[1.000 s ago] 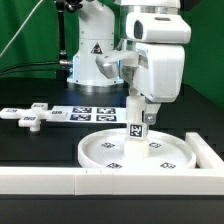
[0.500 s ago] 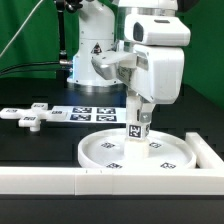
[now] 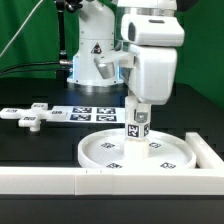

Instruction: Assemble round table

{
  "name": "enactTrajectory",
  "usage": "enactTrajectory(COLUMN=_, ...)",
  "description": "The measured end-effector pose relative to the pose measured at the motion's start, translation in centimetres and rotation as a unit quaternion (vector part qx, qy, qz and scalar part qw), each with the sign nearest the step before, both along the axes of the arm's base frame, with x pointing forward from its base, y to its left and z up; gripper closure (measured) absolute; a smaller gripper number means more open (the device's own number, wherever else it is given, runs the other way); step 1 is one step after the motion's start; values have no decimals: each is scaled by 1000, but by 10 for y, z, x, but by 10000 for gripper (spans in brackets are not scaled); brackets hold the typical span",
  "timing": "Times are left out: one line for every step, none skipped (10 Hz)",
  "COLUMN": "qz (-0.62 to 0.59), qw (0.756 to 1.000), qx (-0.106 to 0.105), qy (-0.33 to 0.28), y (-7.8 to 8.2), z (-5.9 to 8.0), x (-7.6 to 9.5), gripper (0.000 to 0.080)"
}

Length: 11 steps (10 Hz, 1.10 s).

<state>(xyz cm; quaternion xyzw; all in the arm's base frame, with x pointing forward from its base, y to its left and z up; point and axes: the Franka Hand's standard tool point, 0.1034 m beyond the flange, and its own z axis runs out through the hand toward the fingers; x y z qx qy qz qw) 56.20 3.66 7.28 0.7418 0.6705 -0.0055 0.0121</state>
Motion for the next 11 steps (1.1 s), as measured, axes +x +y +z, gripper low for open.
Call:
enactTrajectory(qz=-49, qw=999, qx=0, qy=3, y=0, z=0, x=-2, gripper=390)
enactTrajectory(qz=-88, qw=996, qx=1, qy=2, y=0, z=-1, x=-2, gripper=390)
enactTrajectory(qz=-151, qw=988, qx=5, qy=2, y=0, z=-1, x=-2, gripper=390)
enactTrajectory(qz=-208, qw=978, qx=4, qy=6, y=1, z=-1, x=-3, gripper=390)
enactTrajectory(qz=-249, qw=969, qx=4, qy=4, y=2, z=-1, x=-3, gripper=390)
enactTrajectory(qz=-271, qw=962, qx=4, qy=2, y=3, z=-1, x=-3, gripper=390)
enactTrajectory(qz=-304, qw=953, qx=4, qy=2, y=3, z=-1, x=-3, gripper=390)
enactTrajectory(qz=-329, qw=944, qx=5, qy=1, y=3, z=-1, x=-3, gripper=390)
enactTrajectory(qz=-367, qw=930, qx=4, qy=0, y=3, z=-1, x=-3, gripper=390)
enactTrajectory(qz=-390, qw=921, qx=4, qy=0, y=3, z=-1, x=-3, gripper=390)
enactTrajectory(qz=-410, qw=912, qx=4, qy=-1, y=4, z=-1, x=-3, gripper=390)
